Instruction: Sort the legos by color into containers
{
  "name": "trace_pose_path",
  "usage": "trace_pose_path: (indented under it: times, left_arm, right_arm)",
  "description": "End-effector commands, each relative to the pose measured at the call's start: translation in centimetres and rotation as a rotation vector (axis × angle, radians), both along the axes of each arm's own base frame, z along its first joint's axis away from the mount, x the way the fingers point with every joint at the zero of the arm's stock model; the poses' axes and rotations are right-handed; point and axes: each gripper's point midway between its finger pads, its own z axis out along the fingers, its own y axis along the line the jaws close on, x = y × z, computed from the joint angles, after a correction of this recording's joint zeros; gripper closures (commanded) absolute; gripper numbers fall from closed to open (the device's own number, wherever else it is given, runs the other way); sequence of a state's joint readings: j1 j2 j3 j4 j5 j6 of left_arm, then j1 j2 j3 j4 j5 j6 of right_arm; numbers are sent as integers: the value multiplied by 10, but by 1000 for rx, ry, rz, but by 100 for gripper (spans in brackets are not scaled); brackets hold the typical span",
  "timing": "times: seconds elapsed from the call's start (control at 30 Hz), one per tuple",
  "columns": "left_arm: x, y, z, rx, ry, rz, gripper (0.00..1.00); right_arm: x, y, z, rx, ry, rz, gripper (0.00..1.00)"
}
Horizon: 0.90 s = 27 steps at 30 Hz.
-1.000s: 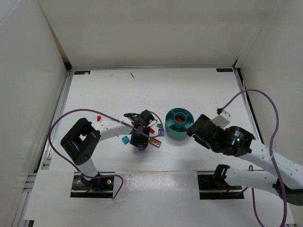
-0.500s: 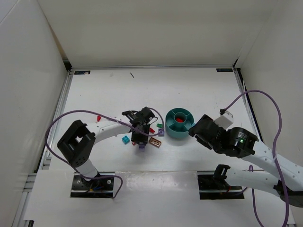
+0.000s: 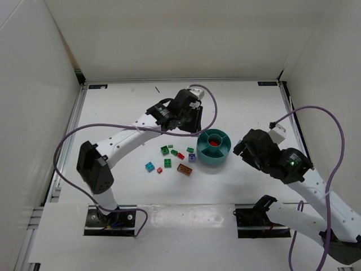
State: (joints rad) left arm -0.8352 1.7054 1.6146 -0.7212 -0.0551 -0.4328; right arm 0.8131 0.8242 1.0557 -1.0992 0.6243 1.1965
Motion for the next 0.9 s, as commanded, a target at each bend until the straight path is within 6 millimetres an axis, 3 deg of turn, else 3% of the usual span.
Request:
trace_pose_path:
  times: [0.0, 0.1, 0.17, 0.23, 0.27, 0.3, 0.37, 0.53, 0.7, 0.73, 0.87]
  left_arm:
    - [1, -9, -13, 38, 30, -43, 68]
    - [13, -26, 2, -15, -1, -52, 65]
    - [15, -32, -6, -1, 13, -54, 65]
    - [20, -41, 1, -10, 3, -58, 65]
    - [20, -45, -11, 8, 24, -65, 65]
    - [24, -47, -7, 1, 18, -63, 65]
    - [25, -51, -21, 22, 36, -74, 65]
    - [29, -49, -31, 59, 59, -79, 65]
    - [29, -44, -39, 44, 48, -54, 65]
    - [28, -44, -33, 32, 37, -55, 62]
    - [25, -50, -41, 19, 61, -72, 62]
  right_arm:
    - [5, 14, 17, 64, -11, 141, 69]
    - [11, 8, 18, 81, -12, 134, 69]
    - [12, 6, 20, 84, -14, 158, 69]
    - [17, 0, 22, 78, -21, 160, 69]
    - [16, -1, 22, 84, -15, 165, 69]
    - [21, -9, 26, 88, -26, 130, 69]
    - [22, -13, 26, 81, -25, 134, 69]
    - [28, -30, 28, 88, -40, 56, 69]
    - [34, -34, 23, 82, -20, 66, 69]
    - [36, -36, 23, 83, -17, 57, 69]
    - [36, -36, 23, 79, -25, 62, 69]
